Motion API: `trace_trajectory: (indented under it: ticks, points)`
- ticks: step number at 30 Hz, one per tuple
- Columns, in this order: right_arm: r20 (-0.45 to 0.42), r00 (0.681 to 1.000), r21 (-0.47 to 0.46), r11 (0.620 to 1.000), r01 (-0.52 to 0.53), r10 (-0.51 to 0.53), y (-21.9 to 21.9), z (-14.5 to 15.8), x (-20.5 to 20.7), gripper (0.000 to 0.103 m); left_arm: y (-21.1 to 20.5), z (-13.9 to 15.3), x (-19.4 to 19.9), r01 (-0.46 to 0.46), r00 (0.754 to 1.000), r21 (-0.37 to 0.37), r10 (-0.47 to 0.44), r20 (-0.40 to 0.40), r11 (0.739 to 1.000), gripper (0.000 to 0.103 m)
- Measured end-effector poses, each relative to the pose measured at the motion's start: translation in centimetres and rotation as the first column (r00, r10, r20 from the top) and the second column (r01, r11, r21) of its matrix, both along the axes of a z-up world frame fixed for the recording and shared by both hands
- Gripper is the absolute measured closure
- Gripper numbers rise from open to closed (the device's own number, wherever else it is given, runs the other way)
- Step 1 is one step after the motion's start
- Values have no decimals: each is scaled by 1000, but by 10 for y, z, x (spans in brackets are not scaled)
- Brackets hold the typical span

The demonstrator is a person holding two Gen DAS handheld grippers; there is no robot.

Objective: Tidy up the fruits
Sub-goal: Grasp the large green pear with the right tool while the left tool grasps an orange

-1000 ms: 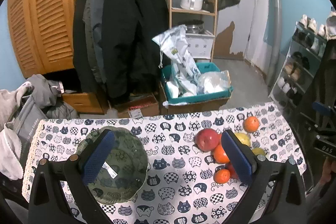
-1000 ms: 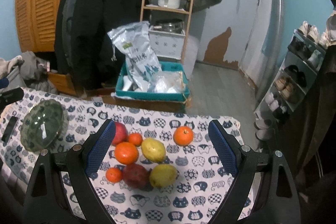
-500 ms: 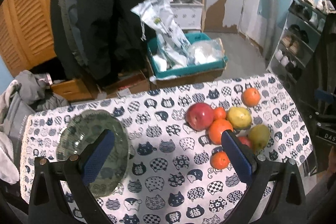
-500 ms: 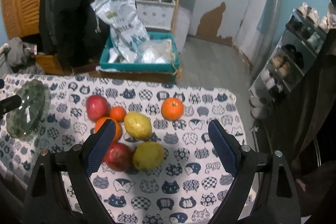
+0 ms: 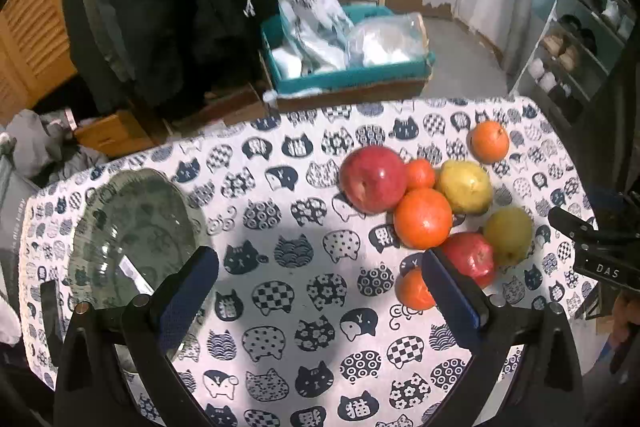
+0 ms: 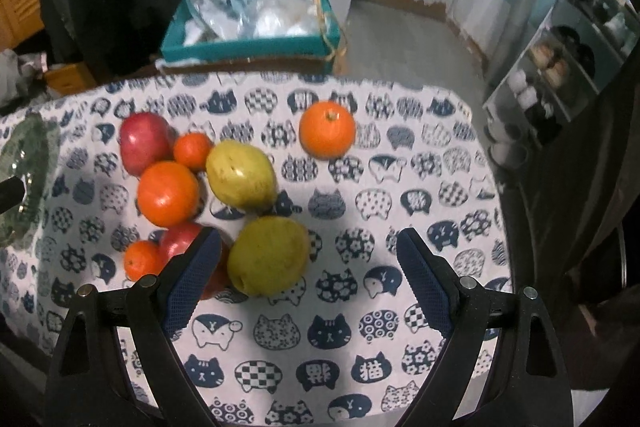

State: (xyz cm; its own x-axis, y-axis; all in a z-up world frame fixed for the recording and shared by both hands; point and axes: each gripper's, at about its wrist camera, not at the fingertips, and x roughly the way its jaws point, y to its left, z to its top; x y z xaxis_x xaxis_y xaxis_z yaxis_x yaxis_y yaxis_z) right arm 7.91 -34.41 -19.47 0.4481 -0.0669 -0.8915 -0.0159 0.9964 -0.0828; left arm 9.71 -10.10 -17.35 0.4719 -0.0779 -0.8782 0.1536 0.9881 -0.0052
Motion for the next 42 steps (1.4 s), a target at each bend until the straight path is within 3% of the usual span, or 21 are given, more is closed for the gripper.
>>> trace_trajectory:
  ticks: [8,23,26,28,34,38,42]
  points:
    - [-97,995,71,997,33,-26,-3,-34,18,15,-8,-30,15,-5,998,13,6,-55,1000,1]
    - [-239,970,167,981,95,-53,-6,-81,39,15,-16,-67,28,6,990,-31,-11,-141,999,1]
    - [-250,967,192,976,104,-54,-6,-86,41,20,-16,-70,29,10,987,-54,-19,-157,998,1]
    - [-255,966,238,967,97,-34,-6,-85,42,30,-17,-71,28,18,986,-64,-28,-164,998,1]
    - [-245,970,162,986,28,13,3,-84,38,34,-28,-76,20,74,980,-80,-88,-180,994,1]
    - [-213,976,-15,998,-58,53,16,-85,29,34,-40,-80,11,123,973,-85,-137,-188,989,2]
    - [-211,976,-13,998,-59,55,14,-86,23,34,-47,-83,6,149,966,-93,-165,-198,984,2]
